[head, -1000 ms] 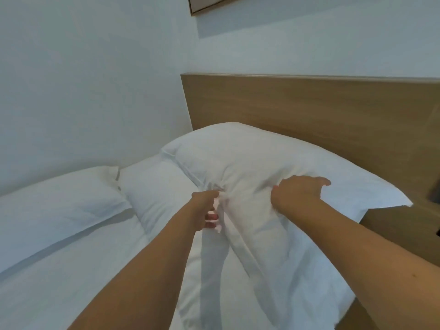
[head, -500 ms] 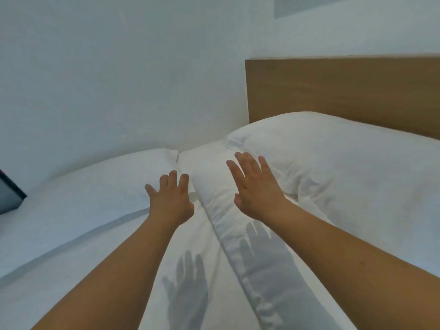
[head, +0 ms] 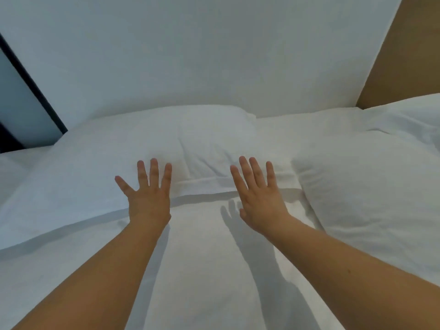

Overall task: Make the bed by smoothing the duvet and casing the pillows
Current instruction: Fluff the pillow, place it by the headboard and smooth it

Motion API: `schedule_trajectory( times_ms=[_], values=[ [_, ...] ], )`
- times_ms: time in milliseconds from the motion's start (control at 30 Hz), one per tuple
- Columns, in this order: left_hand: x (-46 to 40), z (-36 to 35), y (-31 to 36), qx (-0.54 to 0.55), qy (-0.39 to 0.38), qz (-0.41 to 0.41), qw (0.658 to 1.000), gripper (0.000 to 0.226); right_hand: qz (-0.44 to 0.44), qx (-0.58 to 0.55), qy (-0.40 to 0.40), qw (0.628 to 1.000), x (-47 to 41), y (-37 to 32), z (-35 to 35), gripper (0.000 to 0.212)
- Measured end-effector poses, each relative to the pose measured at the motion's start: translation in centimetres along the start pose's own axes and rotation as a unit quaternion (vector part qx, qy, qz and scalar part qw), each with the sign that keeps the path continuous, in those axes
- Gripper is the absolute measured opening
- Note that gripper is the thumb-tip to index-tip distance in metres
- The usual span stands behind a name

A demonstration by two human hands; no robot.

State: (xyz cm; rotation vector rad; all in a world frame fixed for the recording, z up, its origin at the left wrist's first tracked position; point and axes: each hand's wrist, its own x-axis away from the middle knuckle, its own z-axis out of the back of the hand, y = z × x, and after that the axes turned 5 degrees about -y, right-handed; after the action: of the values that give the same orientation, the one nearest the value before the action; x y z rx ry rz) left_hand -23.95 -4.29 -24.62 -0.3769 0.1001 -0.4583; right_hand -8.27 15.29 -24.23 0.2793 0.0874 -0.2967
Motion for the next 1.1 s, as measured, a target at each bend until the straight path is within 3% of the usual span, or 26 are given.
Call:
schedule_trajectory(
  times_ms=[67, 200, 267, 367, 567, 733, 933, 1100],
  values=[
    [-3.8, -2.6, -1.3, 0.017, 0.043, 0.015, 0.999, 0.121, -0.003, 0.006, -0.001, 1.0, -4.3, -1.6, -2.2, 0.099],
    [-10.1, -5.3, -3.7, 0.007, 0.158, -0.035, 0.987, 0.111, -0.02, 0.028, 0.037, 0.999, -13.2, -1.5, -5.2, 0.107],
    [-12.7, -5.7, -3.8, -0.023, 0.152, -0.031, 0.988, 0.101, -0.016, 0.037, 0.095, 0.995, -16.6, -1.5, -6.6, 0.09],
    [-15.4, -5.6, -2.8, 0.019, 0.149, -0.038, 0.988, 0.063, -0.019, 0.011, 0.146, 0.989, -19.7, -2.6, -8.1, 0.052],
    [-15.9, -6.0, -1.7, 0.101, 0.103, -0.083, 0.986, 0.013, -0.016, -0.006, 0.079, 0.997, -19.5, -3.6, -8.1, 0.028],
    [-12.0, -2.8, -4.1, 0.179, 0.042, -0.045, 0.982, 0.014, 0.057, -0.046, -0.031, 0.997, -16.3, -1.7, -1.7, 0.026],
    [-7.4, 8.9, -6.9, 0.245, 0.124, 0.008, 0.962, 0.009, 0.098, -0.04, 0.049, 0.993, -11.9, 3.2, 12.4, 0.023],
    [-4.9, 22.6, -5.4, 0.324, 0.255, 0.04, 0.91, 0.009, 0.082, 0.015, 0.132, 0.988, -6.2, 10.9, 24.9, 0.016]
  ],
)
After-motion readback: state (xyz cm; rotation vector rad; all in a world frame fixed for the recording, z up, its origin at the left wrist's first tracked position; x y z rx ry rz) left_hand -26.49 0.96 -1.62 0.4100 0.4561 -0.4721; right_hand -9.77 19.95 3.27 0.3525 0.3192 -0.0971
